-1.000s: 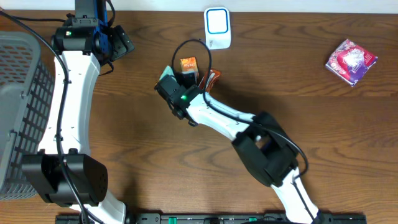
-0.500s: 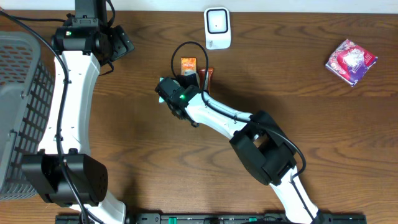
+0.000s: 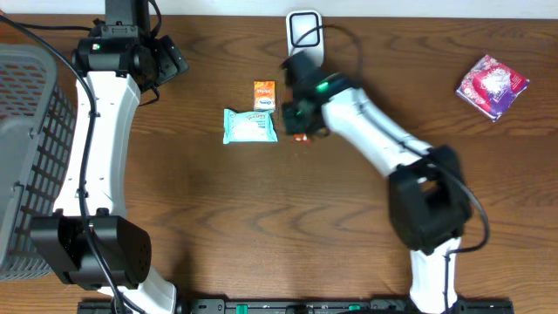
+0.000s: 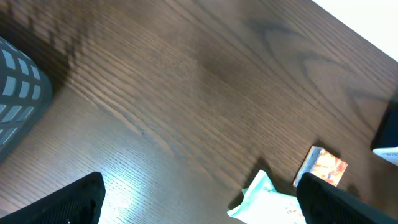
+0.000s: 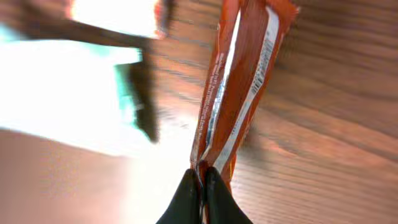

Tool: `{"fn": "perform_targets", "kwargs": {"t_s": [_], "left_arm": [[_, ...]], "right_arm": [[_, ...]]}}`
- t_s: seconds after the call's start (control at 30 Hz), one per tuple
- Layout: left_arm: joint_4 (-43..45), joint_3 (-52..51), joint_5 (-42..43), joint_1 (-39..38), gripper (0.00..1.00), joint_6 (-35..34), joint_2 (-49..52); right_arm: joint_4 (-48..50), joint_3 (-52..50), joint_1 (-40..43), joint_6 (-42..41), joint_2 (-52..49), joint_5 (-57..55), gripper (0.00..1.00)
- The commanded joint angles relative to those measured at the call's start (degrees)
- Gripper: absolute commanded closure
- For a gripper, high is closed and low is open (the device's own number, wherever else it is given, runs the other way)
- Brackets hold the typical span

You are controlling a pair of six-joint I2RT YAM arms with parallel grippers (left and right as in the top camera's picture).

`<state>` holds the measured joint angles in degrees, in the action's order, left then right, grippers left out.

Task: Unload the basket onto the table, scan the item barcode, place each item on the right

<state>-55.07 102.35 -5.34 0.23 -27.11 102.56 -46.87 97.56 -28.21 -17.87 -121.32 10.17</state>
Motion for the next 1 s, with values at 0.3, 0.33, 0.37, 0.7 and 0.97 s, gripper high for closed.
{"fn": "perform_targets", "kwargs": {"t_s": [0.3, 0.33, 0.37, 0.7, 0.97], "left_arm": [[0.0, -0.1, -0.9, 0.0, 0.02, 0.3, 0.2], [0.0, -0.1, -0.9, 0.0, 0.02, 0.3, 0.2], [0.0, -0.1, -0.9, 0.0, 0.02, 0.3, 0.2], [0.0, -0.1, -0.9, 0.0, 0.02, 0.3, 0.2], [0.0, -0.1, -0.9, 0.0, 0.02, 0.3, 0.2]], "right_arm": [[4.8, -7.4, 16.7, 9.2, -3.9, 55.3, 0.99], [6.1, -9.0, 17.8, 9.0, -3.9, 56.5, 0.99], [7.5, -10.5, 18.9, 8.2, -4.0, 57.1, 0.99], [11.6, -20.6, 27.6, 1.1, -3.9, 35.2, 0.99], [3.9, -13.9, 28.2, 1.2, 1.8, 15.6, 0.57]]}}
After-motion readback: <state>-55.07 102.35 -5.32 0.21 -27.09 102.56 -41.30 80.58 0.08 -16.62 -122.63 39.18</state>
